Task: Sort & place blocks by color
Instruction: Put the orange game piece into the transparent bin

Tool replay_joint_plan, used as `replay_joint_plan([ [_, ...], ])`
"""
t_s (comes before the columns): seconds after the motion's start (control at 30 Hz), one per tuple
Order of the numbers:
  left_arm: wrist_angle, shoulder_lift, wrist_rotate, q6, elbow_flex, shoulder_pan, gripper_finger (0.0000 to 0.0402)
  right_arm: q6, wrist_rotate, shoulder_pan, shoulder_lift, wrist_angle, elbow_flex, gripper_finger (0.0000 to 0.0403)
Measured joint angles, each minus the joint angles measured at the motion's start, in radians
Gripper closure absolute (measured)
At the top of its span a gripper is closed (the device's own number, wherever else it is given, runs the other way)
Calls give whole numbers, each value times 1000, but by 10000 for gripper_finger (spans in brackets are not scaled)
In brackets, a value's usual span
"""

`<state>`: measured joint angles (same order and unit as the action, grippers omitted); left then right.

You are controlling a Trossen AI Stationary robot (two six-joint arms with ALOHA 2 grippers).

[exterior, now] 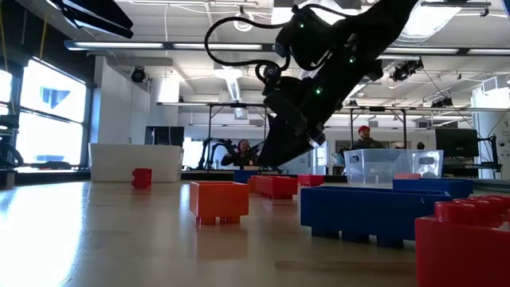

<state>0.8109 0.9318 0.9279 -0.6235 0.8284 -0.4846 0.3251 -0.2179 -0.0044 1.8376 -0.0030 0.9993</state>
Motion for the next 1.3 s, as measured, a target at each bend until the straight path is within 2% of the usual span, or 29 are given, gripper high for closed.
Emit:
replay_joint_plan([
  [0.13, 0, 0, -4, 0, 0, 50, 200, 0, 31, -1, 24, 23, 0, 182],
  [0.33, 0, 0, -8, 17, 0, 101, 200, 0, 17, -2, 44, 23, 0, 182],
  [0.73, 1, 1, -14, 36, 0, 139, 200, 15, 35, -22, 91, 9, 2, 185],
  [0.87, 1, 1, -44, 44, 0, 150, 200, 17, 33, -22, 92, 9, 2, 215],
  [1.03, 2, 1, -57, 45, 0, 168, 200, 20, 35, -25, 88, 7, 2, 290],
  [1.3, 2, 1, -77, 70, 0, 195, 200, 58, 40, -28, 67, -15, 1, 291],
])
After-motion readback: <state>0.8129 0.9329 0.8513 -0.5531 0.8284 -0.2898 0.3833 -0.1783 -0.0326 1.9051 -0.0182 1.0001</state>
